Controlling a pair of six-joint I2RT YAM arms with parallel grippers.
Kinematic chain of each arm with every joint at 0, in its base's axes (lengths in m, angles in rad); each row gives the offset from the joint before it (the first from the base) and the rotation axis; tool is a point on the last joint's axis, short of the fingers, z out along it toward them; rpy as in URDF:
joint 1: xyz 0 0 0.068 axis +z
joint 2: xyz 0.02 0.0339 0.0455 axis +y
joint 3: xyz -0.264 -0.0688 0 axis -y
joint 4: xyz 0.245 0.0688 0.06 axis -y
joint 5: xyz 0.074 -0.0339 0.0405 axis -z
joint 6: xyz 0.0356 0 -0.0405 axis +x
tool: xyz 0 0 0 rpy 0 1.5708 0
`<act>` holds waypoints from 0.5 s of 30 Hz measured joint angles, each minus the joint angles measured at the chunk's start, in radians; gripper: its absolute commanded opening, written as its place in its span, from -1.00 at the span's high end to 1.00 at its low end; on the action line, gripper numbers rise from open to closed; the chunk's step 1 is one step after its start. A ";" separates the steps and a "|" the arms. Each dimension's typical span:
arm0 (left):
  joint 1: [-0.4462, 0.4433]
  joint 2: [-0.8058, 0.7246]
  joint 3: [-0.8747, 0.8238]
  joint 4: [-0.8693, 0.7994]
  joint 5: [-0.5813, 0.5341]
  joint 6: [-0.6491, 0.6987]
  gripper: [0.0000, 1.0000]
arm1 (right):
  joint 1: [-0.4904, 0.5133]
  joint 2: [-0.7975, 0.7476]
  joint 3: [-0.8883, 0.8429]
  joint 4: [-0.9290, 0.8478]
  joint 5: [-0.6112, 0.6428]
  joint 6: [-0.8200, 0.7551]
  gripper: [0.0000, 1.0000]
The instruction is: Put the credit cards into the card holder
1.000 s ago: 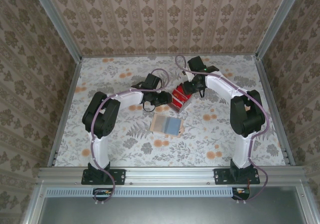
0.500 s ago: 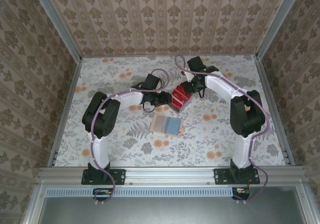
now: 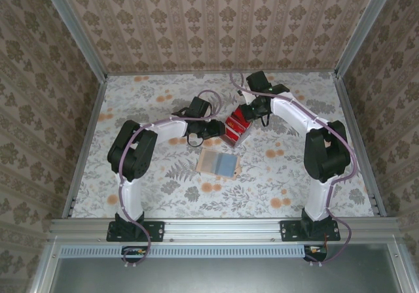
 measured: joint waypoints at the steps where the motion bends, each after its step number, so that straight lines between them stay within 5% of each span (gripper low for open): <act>1: -0.001 0.000 0.000 0.000 -0.001 0.000 0.18 | 0.001 -0.006 0.000 0.000 -0.002 0.001 0.88; 15: -0.002 -0.021 0.000 -0.050 -0.009 0.000 0.18 | -0.007 -0.198 -0.079 0.055 -0.106 0.079 0.91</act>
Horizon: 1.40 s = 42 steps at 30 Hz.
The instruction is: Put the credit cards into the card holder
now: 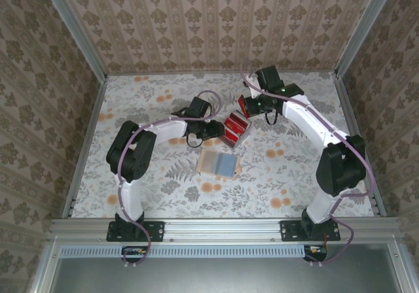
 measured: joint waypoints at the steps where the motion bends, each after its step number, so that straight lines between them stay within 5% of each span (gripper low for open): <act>1: 0.000 -0.006 0.000 -0.013 -0.005 0.000 0.17 | 0.001 -0.029 -0.035 0.015 -0.026 0.017 0.90; 11: 0.001 -0.213 -0.119 -0.035 -0.090 0.002 0.18 | 0.075 -0.314 -0.481 0.221 -0.311 0.242 0.90; 22: 0.014 -0.170 -0.180 0.000 -0.134 0.004 0.29 | 0.280 -0.359 -0.879 0.557 -0.266 0.650 0.94; 28: 0.014 -0.131 -0.185 0.000 -0.134 0.008 0.37 | 0.285 -0.278 -0.933 0.663 -0.202 0.761 0.94; 42: 0.018 -0.229 -0.394 0.119 -0.138 0.002 0.52 | 0.227 -0.269 -0.904 0.654 -0.185 0.730 0.92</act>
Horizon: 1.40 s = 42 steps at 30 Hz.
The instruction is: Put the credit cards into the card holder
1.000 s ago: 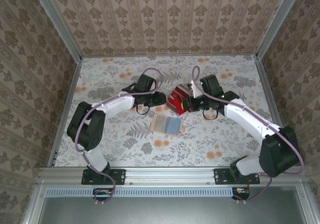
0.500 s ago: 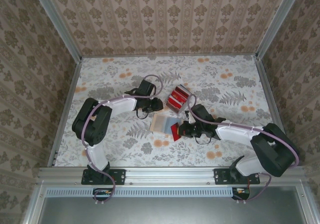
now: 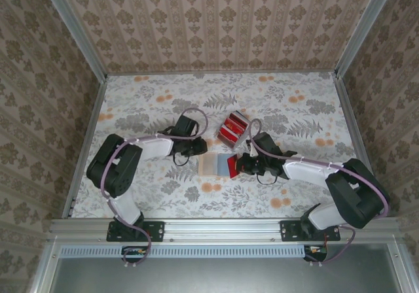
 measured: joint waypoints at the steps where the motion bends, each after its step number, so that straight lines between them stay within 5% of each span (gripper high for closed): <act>1: 0.000 -0.007 -0.006 -0.003 -0.002 -0.002 0.52 | 0.002 0.007 0.011 -0.002 -0.006 -0.004 0.92; 16: -0.005 -0.170 -0.032 -0.182 -0.090 0.002 0.52 | 0.056 0.069 0.063 0.033 -0.069 -0.030 0.91; 42: -0.082 -0.113 -0.062 -0.178 -0.108 -0.052 0.78 | 0.064 0.234 0.133 0.117 -0.093 0.023 0.92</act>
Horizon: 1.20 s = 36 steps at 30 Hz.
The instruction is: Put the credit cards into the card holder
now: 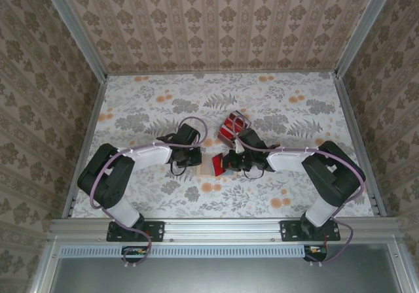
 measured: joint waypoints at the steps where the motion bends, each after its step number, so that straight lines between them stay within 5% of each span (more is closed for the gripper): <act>1: -0.002 0.000 0.000 0.000 -0.004 -0.003 0.79 | -0.001 0.005 0.002 0.000 -0.004 0.006 0.92; 36: -0.017 -0.019 -0.023 0.022 -0.034 -0.020 0.90 | 0.012 0.085 -0.030 0.243 -0.034 0.089 0.91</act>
